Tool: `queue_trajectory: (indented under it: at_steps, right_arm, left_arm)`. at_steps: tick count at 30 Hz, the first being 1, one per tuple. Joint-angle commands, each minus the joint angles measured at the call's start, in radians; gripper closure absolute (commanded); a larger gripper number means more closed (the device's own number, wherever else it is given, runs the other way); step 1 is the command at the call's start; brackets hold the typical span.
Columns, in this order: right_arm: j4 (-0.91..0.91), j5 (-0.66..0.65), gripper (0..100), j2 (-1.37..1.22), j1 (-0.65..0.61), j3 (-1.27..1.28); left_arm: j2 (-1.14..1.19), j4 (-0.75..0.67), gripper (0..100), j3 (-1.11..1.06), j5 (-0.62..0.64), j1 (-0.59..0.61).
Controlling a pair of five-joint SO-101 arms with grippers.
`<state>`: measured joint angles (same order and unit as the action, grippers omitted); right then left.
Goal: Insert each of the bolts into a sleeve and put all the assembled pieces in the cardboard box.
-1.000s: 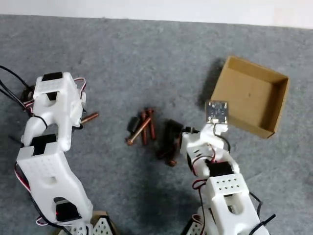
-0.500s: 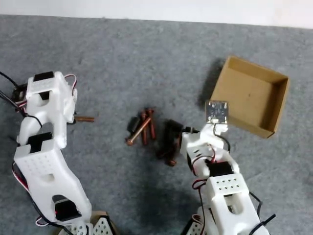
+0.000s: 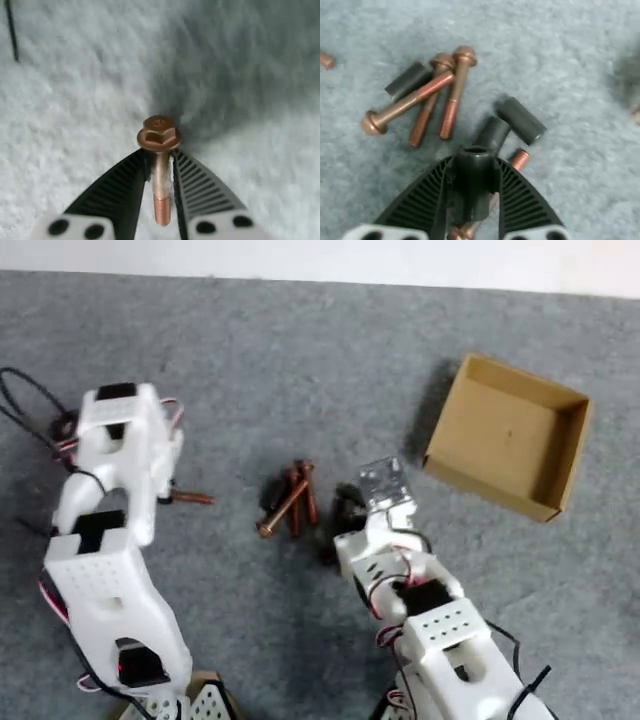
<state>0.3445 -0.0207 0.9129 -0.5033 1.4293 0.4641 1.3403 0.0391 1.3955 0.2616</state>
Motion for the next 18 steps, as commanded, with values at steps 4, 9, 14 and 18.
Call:
queue_trajectory:
  at_steps: [4, 9, 14, 18]
  right_arm:
    - [-0.096, -0.021, 99.4, 0.024, -0.038, 0.021]
    - [-0.097, -0.021, 99.4, 0.025, -0.038, 0.019]
    - [-0.097, -0.021, 99.4, 0.025, -0.038, 0.018]
    - [-0.097, -0.021, 99.4, 0.025, -0.039, 0.016]
  left_arm:
    - [-0.163, 0.029, 100, -0.004, -0.109, -0.134]
    - [-0.311, -0.008, 100, -0.125, -0.186, -0.214]
    - [-0.573, -0.184, 100, -0.386, -0.236, -0.268]
    - [-0.837, -0.396, 100, -0.651, -0.304, -0.265]
